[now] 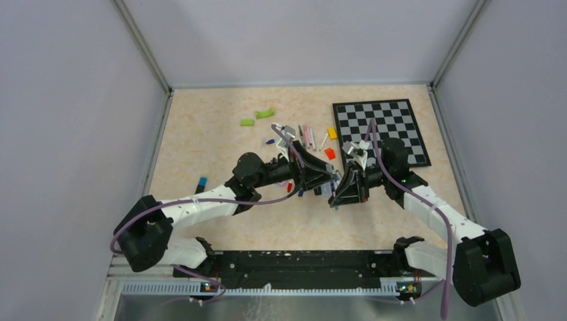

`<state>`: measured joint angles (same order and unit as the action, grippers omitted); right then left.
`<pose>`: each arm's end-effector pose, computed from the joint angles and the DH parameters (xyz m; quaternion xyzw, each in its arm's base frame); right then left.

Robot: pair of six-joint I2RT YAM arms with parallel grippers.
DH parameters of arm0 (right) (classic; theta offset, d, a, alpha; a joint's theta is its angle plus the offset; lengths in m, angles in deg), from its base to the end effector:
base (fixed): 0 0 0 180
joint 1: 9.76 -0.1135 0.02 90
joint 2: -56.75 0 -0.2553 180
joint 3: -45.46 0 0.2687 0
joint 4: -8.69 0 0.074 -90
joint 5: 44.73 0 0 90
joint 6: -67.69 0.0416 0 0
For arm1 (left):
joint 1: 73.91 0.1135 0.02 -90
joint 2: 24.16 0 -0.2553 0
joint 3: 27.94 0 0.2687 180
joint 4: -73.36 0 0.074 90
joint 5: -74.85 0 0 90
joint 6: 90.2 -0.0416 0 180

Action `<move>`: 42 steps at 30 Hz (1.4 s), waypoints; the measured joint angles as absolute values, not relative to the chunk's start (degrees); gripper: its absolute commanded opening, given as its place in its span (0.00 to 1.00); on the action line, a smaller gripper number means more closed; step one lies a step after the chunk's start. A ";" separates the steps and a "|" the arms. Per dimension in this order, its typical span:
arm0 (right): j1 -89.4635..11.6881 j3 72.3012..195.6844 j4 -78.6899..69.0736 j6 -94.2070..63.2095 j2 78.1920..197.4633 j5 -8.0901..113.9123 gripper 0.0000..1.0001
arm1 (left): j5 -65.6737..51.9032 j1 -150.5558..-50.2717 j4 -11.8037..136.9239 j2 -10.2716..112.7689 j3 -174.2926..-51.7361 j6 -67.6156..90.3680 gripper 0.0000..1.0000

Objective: Open the pen caps
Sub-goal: Open the pen cap from the pen, then place the pen at the center of the board.

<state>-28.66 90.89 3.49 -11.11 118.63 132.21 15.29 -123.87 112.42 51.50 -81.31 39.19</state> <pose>0.2025 0.1132 0.2345 -0.4259 0.5731 0.6555 0.2459 0.1837 -0.2513 0.2906 0.2628 0.5537 -0.6559 0.4407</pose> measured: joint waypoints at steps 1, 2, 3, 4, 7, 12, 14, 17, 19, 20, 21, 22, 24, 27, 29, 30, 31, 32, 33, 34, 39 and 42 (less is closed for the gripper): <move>-28.66 90.89 3.40 -11.24 118.63 132.23 0.00 | 15.57 -123.87 113.16 51.94 -81.34 39.54 0.42; -28.66 90.89 3.38 -11.29 118.63 132.23 0.00 | 15.70 -123.87 113.67 52.33 -81.36 40.09 0.32; -28.66 90.89 3.40 -11.33 118.63 132.25 0.00 | 15.94 -123.87 113.95 52.66 -81.36 40.53 0.19; -28.66 90.89 3.38 -11.35 118.63 132.25 0.00 | 16.23 -123.87 114.28 53.03 -81.40 40.68 0.06; -28.66 90.89 3.43 -11.79 118.66 132.77 0.00 | 16.93 -123.69 114.61 54.04 -81.97 41.55 0.00; -28.66 90.11 5.07 -11.92 118.70 132.67 0.00 | 16.69 -122.73 113.16 53.99 -82.60 41.58 0.00; -28.66 88.90 7.93 -10.72 118.72 131.33 0.00 | 17.43 -121.73 111.28 53.97 -83.13 41.62 0.00; -28.81 86.02 9.59 -9.25 118.92 131.38 0.00 | 13.80 -117.05 111.68 53.86 -86.12 41.60 0.00; -29.12 84.44 9.26 -8.97 119.38 132.21 0.00 | 9.52 -112.28 113.84 53.53 -89.99 41.40 0.00; -29.16 84.12 9.00 -8.75 119.75 132.47 0.00 | 7.70 -110.49 114.72 53.23 -91.54 41.16 0.00; -29.16 84.10 9.00 -8.66 120.10 132.60 0.00 | 5.85 -108.81 115.72 52.75 -93.33 40.79 0.00; -29.16 84.10 9.04 -8.60 120.38 132.60 0.00 | 4.64 -107.85 116.51 52.11 -94.89 40.37 0.00; -29.14 84.10 8.98 -8.64 120.56 132.45 0.00 | 3.81 -107.21 117.32 50.82 -97.14 39.78 0.00; -27.72 84.79 5.15 -12.01 120.51 130.30 0.00 | 3.92 -107.13 116.01 47.85 -98.21 38.56 0.00; -24.74 86.91 -2.17 -17.80 120.10 125.23 0.00 | 4.25 -106.99 112.90 45.34 -97.71 37.86 0.00; -22.71 88.69 -6.45 -21.54 119.62 120.77 0.00 | 4.36 -106.93 111.28 43.85 -96.81 37.49 0.00; -21.27 90.08 -9.43 -24.51 118.98 117.17 0.00 | 4.49 -106.93 109.58 42.28 -95.43 37.23 0.00; -20.02 91.20 -11.83 -27.22 118.22 113.58 0.00 | 4.54 -106.91 107.88 40.55 -93.73 37.03 0.00; -18.89 92.01 -13.91 -29.78 117.35 110.20 0.00 | 4.73 -106.86 105.56 38.43 -91.37 36.88 0.00; -17.53 92.68 -16.11 -32.77 116.34 106.09 0.01 | 4.97 -106.86 102.96 36.31 -88.46 36.75 0.00; -13.16 93.03 -23.28 -41.41 115.82 93.50 0.02 | 6.33 -106.82 95.20 31.39 -78.82 37.38 0.00; -11.78 93.03 -26.52 -45.19 117.72 88.34 0.04 | 7.05 -106.82 91.05 29.56 -72.94 38.41 0.00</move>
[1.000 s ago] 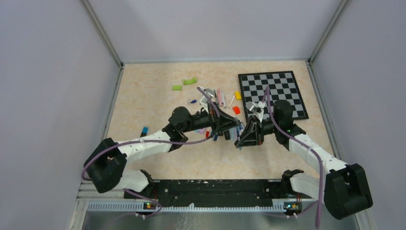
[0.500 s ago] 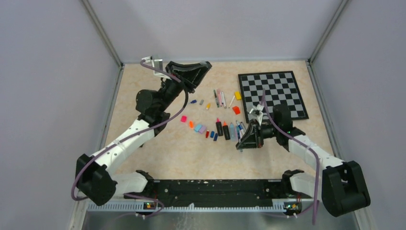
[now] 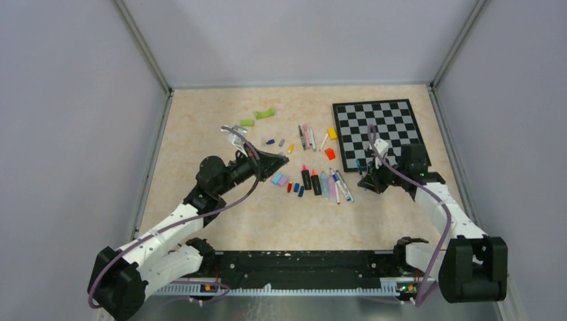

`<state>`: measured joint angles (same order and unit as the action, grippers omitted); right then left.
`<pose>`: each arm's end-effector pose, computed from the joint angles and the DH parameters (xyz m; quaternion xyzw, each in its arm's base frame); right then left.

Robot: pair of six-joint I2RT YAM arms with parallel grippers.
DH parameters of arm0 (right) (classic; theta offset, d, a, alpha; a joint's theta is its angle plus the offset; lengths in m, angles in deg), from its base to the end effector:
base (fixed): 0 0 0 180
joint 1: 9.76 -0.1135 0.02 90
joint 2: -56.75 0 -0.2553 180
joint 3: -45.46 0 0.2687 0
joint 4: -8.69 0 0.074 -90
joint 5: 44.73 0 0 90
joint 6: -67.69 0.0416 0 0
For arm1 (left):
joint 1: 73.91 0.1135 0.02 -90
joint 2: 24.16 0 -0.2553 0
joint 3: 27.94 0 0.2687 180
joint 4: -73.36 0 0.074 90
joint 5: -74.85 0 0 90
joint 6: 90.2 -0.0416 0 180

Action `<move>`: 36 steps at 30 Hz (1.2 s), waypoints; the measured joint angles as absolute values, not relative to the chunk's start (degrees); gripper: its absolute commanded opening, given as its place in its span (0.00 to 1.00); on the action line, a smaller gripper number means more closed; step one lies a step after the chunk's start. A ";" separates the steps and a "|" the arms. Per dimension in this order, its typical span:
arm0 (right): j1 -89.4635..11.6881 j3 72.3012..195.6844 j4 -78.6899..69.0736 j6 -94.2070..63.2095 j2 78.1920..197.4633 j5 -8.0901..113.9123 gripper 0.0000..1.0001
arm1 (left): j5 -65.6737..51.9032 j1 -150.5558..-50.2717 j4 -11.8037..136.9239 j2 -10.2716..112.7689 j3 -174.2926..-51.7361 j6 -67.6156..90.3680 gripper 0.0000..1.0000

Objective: Open the pen caps
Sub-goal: Place the pen at the center of the board.

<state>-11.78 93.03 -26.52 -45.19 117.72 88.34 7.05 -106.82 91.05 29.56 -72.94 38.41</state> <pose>0.2254 0.0364 0.1961 -0.3143 0.8217 0.2782 0.3855 0.1977 -0.1467 0.2961 0.1145 0.6440 -0.5375 0.5323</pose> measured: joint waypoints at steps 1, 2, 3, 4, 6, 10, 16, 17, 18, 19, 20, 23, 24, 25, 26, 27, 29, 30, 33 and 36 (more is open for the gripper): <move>-11.74 93.03 -27.44 -46.30 118.63 87.01 0.05 | 7.18 -106.82 89.71 29.21 -71.46 38.80 0.00; -11.72 93.03 -28.16 -47.18 119.55 86.07 0.06 | 7.40 -106.82 88.66 28.90 -70.04 39.13 0.00; -11.72 93.03 -28.92 -48.14 120.65 85.21 0.06 | 7.55 -106.82 88.14 28.73 -68.77 39.50 0.00; -11.72 93.03 -29.60 -48.90 121.65 84.54 0.07 | 7.77 -106.82 87.57 28.68 -67.74 39.96 0.00; -11.72 93.43 -31.20 -50.19 124.21 83.20 0.08 | 8.10 -106.82 86.80 28.86 -66.30 40.61 0.00; -11.72 95.31 -33.38 -52.07 129.15 81.32 0.09 | 9.83 -106.82 86.17 30.85 -65.03 41.64 0.00; -12.46 97.93 -35.06 -53.49 134.31 79.57 0.12 | 12.58 -106.84 86.74 35.74 -64.72 42.58 0.00; -12.68 98.15 -35.19 -53.67 134.87 79.38 0.13 | 12.84 -106.84 86.96 36.22 -64.59 42.80 0.00; -13.01 98.39 -35.33 -53.80 135.60 79.29 0.13 | 13.13 -106.84 87.11 36.66 -64.51 43.02 0.00; -13.31 98.72 -35.57 -53.86 136.45 79.14 0.14 | 13.41 -106.84 87.42 37.01 -64.40 43.19 0.00; -13.47 98.96 -35.76 -53.89 136.99 79.01 0.15 | 13.65 -106.84 87.48 37.23 -64.33 43.24 0.00; -13.79 99.81 -36.31 -54.08 138.83 78.68 0.18 | 14.02 -106.84 87.85 37.49 -63.94 43.39 0.00; -13.90 100.14 -36.53 -54.13 139.53 78.48 0.20 | 14.04 -106.84 87.88 37.51 -63.83 43.41 0.00; -14.01 100.27 -36.55 -54.13 140.01 78.29 0.21 | 14.04 -106.84 87.92 37.51 -63.76 43.41 0.00; -14.14 100.47 -36.83 -54.13 140.56 78.02 0.22 | 14.04 -106.84 88.01 37.51 -63.67 43.41 0.00; -14.25 100.51 -36.77 -54.08 140.95 77.89 0.23 | 14.04 -106.84 88.05 37.51 -63.63 43.41 0.00; -14.38 100.53 -36.88 -54.04 141.61 77.78 0.23 | 14.04 -106.84 88.38 37.51 -63.54 43.41 0.00; -14.41 100.86 -37.16 -53.93 142.00 77.89 0.23 | 14.04 -106.84 88.44 37.51 -63.54 43.41 0.00; -14.49 102.19 -37.34 -53.62 143.31 77.85 0.24 | 14.13 -106.84 88.60 37.51 -63.54 43.41 0.00; -14.49 103.24 -37.69 -53.36 144.27 77.85 0.26 | 14.33 -106.84 88.75 37.51 -63.54 43.41 0.00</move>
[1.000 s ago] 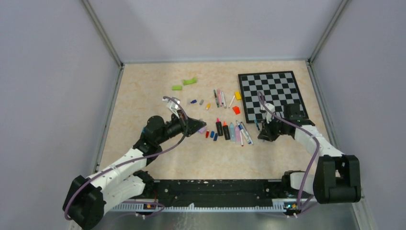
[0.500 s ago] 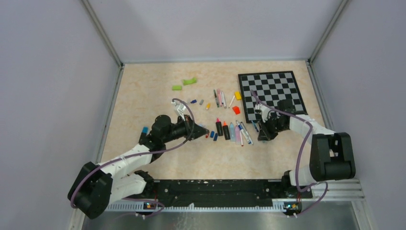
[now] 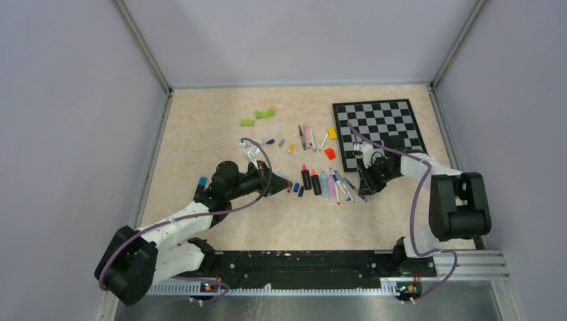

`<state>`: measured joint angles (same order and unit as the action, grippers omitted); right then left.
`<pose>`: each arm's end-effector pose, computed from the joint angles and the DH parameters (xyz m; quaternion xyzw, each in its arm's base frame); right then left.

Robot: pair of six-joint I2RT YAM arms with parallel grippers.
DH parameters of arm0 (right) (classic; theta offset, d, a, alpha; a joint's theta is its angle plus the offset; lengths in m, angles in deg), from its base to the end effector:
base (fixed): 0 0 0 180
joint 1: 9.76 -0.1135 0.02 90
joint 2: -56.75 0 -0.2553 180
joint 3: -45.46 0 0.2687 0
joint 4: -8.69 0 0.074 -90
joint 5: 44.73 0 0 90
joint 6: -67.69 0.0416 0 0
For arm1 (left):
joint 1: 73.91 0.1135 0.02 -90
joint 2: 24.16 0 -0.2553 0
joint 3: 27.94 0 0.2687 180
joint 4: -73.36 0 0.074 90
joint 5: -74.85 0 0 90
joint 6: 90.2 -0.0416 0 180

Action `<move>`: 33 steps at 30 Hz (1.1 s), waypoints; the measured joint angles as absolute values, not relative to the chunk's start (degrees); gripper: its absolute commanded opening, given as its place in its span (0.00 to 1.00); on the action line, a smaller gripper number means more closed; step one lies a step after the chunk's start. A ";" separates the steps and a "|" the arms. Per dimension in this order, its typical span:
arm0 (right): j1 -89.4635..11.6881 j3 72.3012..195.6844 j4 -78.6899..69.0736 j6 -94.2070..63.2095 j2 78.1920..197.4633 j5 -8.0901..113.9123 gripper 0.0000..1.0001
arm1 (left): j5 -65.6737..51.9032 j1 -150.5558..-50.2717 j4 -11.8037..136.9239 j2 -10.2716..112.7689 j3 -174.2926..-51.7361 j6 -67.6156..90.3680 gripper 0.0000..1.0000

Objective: Open the pen caps
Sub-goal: Place the pen at the center of the board, then place the pen cap at the center of the board.

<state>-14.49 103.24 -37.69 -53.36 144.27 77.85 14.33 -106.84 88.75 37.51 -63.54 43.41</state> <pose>0.2657 0.0445 0.1294 -0.3250 0.8963 0.2447 0.1763 0.1975 -0.1523 0.1997 0.0924 0.7564 -0.5361 0.3633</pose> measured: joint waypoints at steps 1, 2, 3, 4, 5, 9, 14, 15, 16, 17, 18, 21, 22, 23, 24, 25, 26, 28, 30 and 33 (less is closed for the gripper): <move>-14.49 103.37 -37.88 -53.27 144.27 77.87 0.27 | 14.48 -106.91 88.73 37.51 -63.54 43.41 0.00; -14.49 103.42 -37.99 -53.21 144.23 77.98 0.28 | 14.55 -107.04 88.73 37.56 -63.54 43.41 0.00; -14.49 103.42 -38.17 -53.21 144.16 78.18 0.30 | 14.63 -107.19 88.73 37.62 -63.54 43.41 0.00; -14.49 103.42 -38.34 -53.19 144.03 78.37 0.31 | 14.63 -107.45 88.66 37.75 -63.54 43.41 0.00; -14.49 103.42 -38.54 -53.16 143.77 78.55 0.31 | 14.61 -107.87 88.64 37.88 -63.54 43.39 0.00; -14.30 103.39 -39.30 -53.19 140.73 80.38 0.32 | 12.99 -111.54 85.97 38.41 -63.59 42.78 0.00; -12.94 103.35 -39.65 -53.21 136.82 82.77 0.33 | 5.10 -119.52 77.56 41.71 -67.15 41.07 0.01; -12.61 103.29 -39.65 -53.23 136.10 83.07 0.33 | 3.25 -120.96 75.72 42.93 -68.61 40.88 0.00; -12.37 103.20 -39.61 -53.25 135.44 83.27 0.33 | 1.58 -122.08 74.24 44.33 -70.04 40.72 0.00; -11.98 102.87 -39.57 -53.30 134.46 83.66 0.34 | -0.23 -123.21 72.36 46.17 -71.85 40.59 0.00; -11.72 102.61 -39.54 -53.32 133.69 83.95 0.35 | -2.13 -124.26 70.61 48.46 -73.95 40.55 0.00; -11.28 101.34 -39.35 -53.40 130.57 84.49 0.37 | -6.74 -126.58 64.82 55.68 -80.40 40.35 0.04; -11.21 100.93 -39.35 -53.40 129.56 84.67 0.38 | -8.45 -127.41 62.02 58.98 -83.46 40.26 0.06; -11.08 100.64 -39.28 -53.40 128.78 84.82 0.38 | -9.56 -127.96 60.47 61.23 -85.44 40.13 0.07; -10.97 100.29 -39.13 -53.38 127.86 85.00 0.38 | -11.03 -128.63 58.30 64.07 -87.94 39.98 0.09; -10.84 100.01 -39.06 -53.38 127.14 85.19 0.38 | -12.14 -129.18 56.55 66.12 -89.82 39.81 0.10; -10.71 99.90 -39.09 -53.38 126.55 85.37 0.38 | -13.61 -129.81 54.30 68.83 -92.26 39.46 0.11; -10.58 99.61 -38.76 -53.38 125.69 85.72 0.38 | -15.62 -130.62 51.37 72.48 -95.35 38.67 0.13; -10.34 99.57 -38.71 -53.38 125.39 86.02 0.38 | -17.50 -131.19 48.56 74.93 -97.66 37.90 0.18; -9.23 99.57 -38.47 -53.40 125.39 86.33 0.38 | -19.99 -131.58 44.69 77.53 -100.90 36.75 0.25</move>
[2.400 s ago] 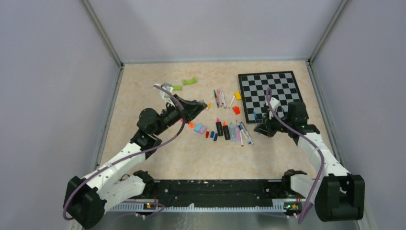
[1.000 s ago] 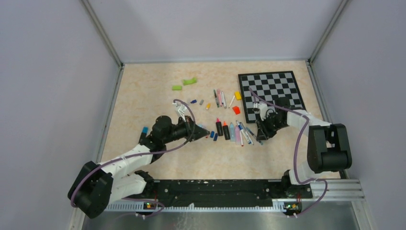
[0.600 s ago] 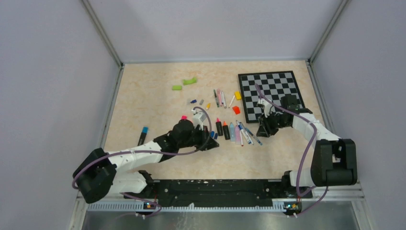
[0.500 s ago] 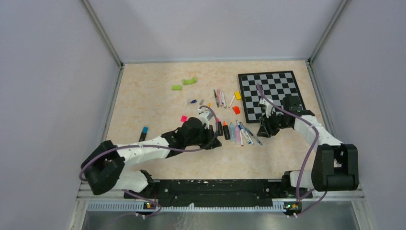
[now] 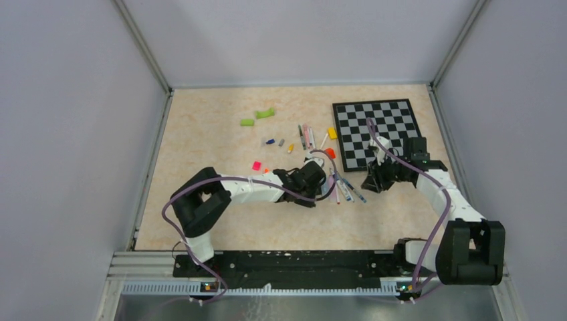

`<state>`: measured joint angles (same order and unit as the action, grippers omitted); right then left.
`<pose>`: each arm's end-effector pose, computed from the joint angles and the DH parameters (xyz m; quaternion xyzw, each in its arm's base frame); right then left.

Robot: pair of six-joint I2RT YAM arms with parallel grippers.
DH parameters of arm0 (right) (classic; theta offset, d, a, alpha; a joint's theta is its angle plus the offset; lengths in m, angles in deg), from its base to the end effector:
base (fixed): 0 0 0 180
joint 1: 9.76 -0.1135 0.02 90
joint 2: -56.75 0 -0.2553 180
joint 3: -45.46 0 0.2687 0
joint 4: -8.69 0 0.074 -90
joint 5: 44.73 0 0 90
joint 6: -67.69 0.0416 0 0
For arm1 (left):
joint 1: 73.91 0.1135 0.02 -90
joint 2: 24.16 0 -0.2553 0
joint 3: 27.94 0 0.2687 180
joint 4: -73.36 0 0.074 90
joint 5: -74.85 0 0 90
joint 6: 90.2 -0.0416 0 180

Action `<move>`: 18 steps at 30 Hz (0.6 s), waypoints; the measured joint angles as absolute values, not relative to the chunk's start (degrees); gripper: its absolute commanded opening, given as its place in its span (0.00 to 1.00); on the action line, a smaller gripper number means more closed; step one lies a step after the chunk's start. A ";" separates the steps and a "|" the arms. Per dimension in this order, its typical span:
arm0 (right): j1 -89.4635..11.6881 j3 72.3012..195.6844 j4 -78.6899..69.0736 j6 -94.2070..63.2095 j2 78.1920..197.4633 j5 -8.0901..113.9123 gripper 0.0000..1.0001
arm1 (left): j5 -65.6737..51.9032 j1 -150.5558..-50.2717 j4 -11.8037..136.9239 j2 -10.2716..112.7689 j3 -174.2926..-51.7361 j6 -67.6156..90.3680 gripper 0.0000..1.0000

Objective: Open the pen caps
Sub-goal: Place the pen cap at the center of the board.

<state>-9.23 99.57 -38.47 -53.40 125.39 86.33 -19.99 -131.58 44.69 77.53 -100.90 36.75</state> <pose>0.2373 0.0251 0.1911 -0.3220 0.8534 0.2648 0.3130 0.2006 -0.3104 0.1371 0.1608 0.9454 -0.1786 0.2199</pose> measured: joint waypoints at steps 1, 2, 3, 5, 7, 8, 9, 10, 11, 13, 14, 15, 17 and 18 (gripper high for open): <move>-8.88 99.57 -38.47 -53.40 125.37 86.37 0.38 | -20.97 -131.67 43.53 78.14 -102.10 36.24 0.28; -8.72 99.57 -38.41 -53.40 125.37 86.42 0.38 | -21.71 -131.69 42.61 78.56 -103.08 35.85 0.29; -8.66 99.57 -38.39 -53.40 125.37 86.50 0.38 | -22.65 -131.71 41.69 79.02 -104.13 35.46 0.30; -8.57 99.57 -38.34 -53.43 125.37 86.61 0.38 | -24.01 -131.71 40.27 79.67 -105.60 34.80 0.36; -8.44 99.57 -38.32 -53.45 125.37 86.66 0.38 | -25.30 -131.71 39.03 80.22 -106.58 33.95 0.40; -8.42 99.57 -38.32 -53.49 125.37 86.66 0.38 | -25.85 -131.69 38.63 80.35 -106.84 33.51 0.40; -8.37 99.57 -38.32 -53.65 125.37 86.72 0.38 | -26.57 -131.69 38.02 80.37 -107.00 33.10 0.40; -8.31 99.57 -38.32 -53.69 125.37 86.79 0.38 | -26.87 -131.69 37.52 80.37 -107.15 32.90 0.40; -8.18 99.57 -38.32 -53.75 125.37 86.87 0.38 | -27.18 -131.71 36.91 80.37 -107.34 32.53 0.40; -7.83 99.57 -38.34 -53.84 125.34 87.03 0.38 | -27.62 -131.71 36.14 80.02 -107.61 31.61 0.40; -7.70 99.57 -38.34 -53.86 125.30 87.12 0.38 | -27.68 -131.71 35.83 79.56 -107.61 31.24 0.40; -7.54 99.57 -38.34 -53.89 125.15 87.22 0.38 | -27.79 -131.69 35.46 78.69 -107.61 30.74 0.40; -7.30 99.55 -38.36 -54.19 124.71 87.55 0.38 | -28.10 -131.71 35.27 75.76 -107.30 29.29 0.41; -7.21 99.55 -38.36 -54.28 124.49 87.75 0.38 | -28.36 -131.71 35.44 73.23 -106.71 28.40 0.43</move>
